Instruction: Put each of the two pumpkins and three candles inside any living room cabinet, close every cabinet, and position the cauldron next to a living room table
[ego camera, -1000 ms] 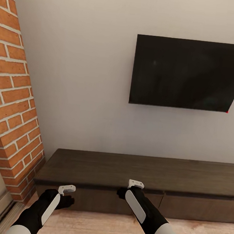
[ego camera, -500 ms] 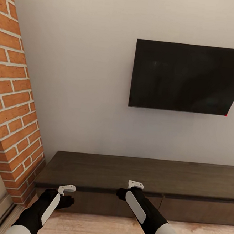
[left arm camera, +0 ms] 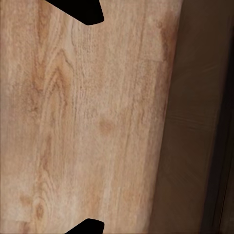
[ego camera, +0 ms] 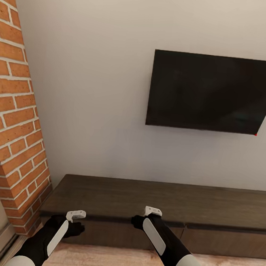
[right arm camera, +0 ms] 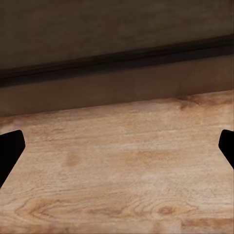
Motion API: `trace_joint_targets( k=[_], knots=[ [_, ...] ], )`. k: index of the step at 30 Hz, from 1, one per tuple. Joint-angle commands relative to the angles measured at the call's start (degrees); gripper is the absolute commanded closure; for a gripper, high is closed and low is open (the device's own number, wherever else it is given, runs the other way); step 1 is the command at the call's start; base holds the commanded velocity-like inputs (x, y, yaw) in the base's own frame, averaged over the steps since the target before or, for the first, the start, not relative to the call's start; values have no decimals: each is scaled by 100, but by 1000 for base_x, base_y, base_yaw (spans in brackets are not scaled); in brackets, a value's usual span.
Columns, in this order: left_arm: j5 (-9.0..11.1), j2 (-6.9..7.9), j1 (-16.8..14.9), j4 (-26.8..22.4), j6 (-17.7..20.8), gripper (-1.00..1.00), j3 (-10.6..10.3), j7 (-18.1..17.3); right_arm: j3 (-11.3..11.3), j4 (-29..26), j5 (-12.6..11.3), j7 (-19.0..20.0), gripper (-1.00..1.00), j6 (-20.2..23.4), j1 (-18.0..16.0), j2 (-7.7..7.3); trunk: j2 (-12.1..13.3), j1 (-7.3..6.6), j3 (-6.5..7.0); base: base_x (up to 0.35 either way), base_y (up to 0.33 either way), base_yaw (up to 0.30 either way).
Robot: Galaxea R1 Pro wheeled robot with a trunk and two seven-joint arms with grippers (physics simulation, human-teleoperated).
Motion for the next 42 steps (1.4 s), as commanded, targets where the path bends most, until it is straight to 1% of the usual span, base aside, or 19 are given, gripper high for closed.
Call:
trace_joint_targets(
  k=[1,42],
  knots=[
    [60,6,-2,-8,20,-100,-23,51,19,-7,-53,-53,-100,5,-5,-3,38,-23,12,0,0,0],
    [66,6,-2,-8,20,-100,-23,51,25,2,-47,-53,-100,4,-6,-2,1683,-923,748,0,0,0]
  ],
)
